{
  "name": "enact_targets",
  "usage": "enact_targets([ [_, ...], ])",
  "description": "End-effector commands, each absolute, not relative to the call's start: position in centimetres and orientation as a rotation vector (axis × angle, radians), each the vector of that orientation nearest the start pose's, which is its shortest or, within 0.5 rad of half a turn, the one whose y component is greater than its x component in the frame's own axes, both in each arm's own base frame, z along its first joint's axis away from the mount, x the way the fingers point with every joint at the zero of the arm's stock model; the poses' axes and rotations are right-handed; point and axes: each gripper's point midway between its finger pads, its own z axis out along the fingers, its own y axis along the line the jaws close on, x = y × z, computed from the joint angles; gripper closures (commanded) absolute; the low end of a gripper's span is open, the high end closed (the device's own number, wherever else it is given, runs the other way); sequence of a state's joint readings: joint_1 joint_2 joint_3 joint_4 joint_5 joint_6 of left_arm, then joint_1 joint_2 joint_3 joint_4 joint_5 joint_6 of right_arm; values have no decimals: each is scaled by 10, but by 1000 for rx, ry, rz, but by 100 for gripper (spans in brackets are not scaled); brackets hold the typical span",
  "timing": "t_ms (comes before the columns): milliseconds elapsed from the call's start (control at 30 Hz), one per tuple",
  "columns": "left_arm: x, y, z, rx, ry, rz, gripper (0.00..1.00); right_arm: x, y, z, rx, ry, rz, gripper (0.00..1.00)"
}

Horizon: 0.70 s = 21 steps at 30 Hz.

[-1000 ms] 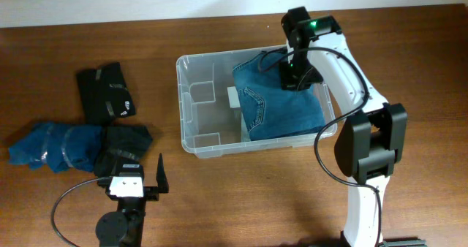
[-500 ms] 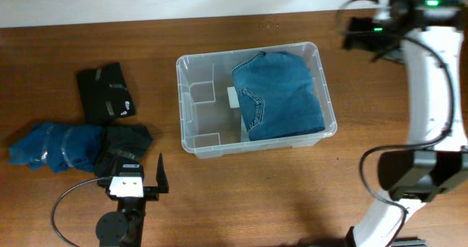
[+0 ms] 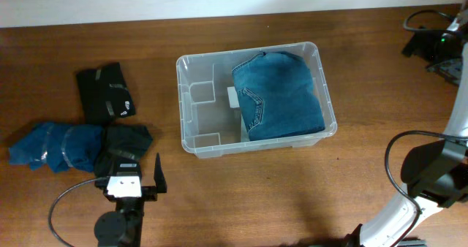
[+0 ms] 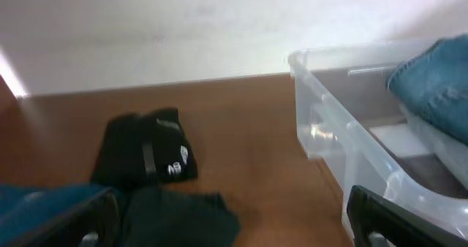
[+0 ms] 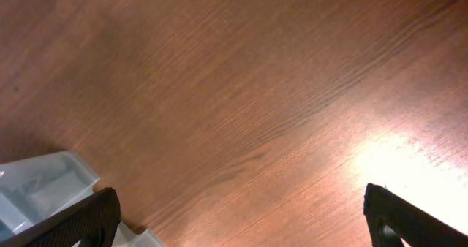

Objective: Pack container

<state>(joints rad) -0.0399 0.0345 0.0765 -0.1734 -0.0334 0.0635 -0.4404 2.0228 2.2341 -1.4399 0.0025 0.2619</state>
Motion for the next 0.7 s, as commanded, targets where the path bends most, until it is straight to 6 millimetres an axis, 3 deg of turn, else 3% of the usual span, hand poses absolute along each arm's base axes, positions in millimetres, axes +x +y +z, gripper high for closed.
enact_targets([
  [0,239,5,204,18,1728,58,1,397,-199,229,1004,2618,-57,1],
  [167,262,24,256,-52,1864,78,1,397,-200,228,1008,2617,-57,1],
  [433,338,12,313,3,2169,-290,1,397,-200,228,1008,2617,-57,1],
  [533,362,11,307,2,2239,-362,1,397,-200,228,1008,2617,-57,1],
  [667,390,24,278,-36,2313,-349,1,397,-200,228,1008,2617,-57,2],
])
